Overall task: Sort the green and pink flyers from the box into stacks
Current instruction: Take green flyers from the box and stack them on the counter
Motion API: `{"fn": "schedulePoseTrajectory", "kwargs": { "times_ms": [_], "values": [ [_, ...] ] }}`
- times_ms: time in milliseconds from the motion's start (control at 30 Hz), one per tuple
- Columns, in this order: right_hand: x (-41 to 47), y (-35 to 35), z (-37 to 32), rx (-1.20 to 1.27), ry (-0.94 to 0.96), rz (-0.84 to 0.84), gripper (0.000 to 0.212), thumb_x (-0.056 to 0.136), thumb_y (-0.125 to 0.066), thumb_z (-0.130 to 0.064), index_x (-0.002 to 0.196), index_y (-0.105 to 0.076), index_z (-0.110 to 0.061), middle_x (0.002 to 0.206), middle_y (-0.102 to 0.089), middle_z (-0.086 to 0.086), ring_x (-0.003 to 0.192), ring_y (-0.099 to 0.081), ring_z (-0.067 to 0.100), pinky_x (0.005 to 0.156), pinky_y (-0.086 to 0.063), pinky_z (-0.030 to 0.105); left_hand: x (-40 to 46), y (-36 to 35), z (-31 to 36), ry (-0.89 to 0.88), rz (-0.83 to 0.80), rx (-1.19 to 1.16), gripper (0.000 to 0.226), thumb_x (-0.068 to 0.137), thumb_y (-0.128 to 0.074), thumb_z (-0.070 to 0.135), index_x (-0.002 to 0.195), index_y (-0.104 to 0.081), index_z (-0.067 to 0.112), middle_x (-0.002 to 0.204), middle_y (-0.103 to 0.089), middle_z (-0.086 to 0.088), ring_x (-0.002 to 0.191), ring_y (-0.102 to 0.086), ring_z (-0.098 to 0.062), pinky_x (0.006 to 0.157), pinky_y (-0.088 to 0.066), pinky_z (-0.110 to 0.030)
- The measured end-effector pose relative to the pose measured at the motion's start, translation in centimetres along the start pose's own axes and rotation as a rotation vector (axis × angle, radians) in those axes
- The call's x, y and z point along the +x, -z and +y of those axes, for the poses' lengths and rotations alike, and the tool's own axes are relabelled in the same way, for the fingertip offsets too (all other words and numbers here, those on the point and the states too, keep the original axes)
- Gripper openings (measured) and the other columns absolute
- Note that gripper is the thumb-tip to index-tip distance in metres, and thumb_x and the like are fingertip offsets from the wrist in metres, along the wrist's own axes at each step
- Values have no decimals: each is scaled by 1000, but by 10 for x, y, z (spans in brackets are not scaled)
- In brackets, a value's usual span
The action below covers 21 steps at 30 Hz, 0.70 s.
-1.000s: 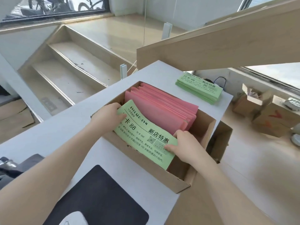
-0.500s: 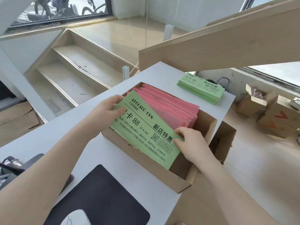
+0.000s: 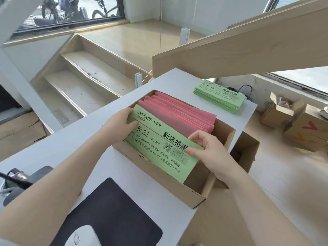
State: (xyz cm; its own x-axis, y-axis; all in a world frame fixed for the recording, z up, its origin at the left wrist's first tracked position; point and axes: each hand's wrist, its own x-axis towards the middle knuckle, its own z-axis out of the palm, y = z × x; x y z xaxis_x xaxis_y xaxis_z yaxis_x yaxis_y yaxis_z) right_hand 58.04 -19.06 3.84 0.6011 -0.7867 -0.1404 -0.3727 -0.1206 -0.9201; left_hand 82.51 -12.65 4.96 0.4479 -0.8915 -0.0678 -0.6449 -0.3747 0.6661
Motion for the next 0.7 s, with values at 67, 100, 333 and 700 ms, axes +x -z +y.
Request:
{"fn": "schedulePoseTrajectory", "kwargs": {
  "times_ms": [67,100,333,700],
  "values": [
    [-6,6,0,107,46,46,18,84,-65,-2,80,-57,-18,89,-73,0,83,-70,19,76,-55,35,-1,2,0,-32,8,-236,22,94,-49,11,114,-51,18,104,-64,4,92,-61,-15,85,-48,-31],
    [-8,8,-1,158,69,80,19,83,-65,-1,80,-58,-18,87,-73,0,82,-70,18,75,-55,33,-3,3,3,-57,4,-377,20,95,-47,8,110,-52,19,101,-67,5,89,-64,-10,82,-51,-27],
    [-11,34,-11,907,72,201,38,75,-65,-25,111,-60,-15,108,-71,8,99,-67,26,78,-57,46,-3,4,46,-151,26,-898,26,96,-39,-2,94,-55,19,86,-72,2,77,-70,-15,71,-59,-34],
    [15,79,-11,525,-23,36,24,90,-53,-4,103,-67,-20,110,-71,2,101,-67,18,87,-55,36,37,-1,92,-95,160,-692,30,96,-43,3,90,-58,28,79,-71,9,62,-68,-3,58,-57,-25]
  ]
}}
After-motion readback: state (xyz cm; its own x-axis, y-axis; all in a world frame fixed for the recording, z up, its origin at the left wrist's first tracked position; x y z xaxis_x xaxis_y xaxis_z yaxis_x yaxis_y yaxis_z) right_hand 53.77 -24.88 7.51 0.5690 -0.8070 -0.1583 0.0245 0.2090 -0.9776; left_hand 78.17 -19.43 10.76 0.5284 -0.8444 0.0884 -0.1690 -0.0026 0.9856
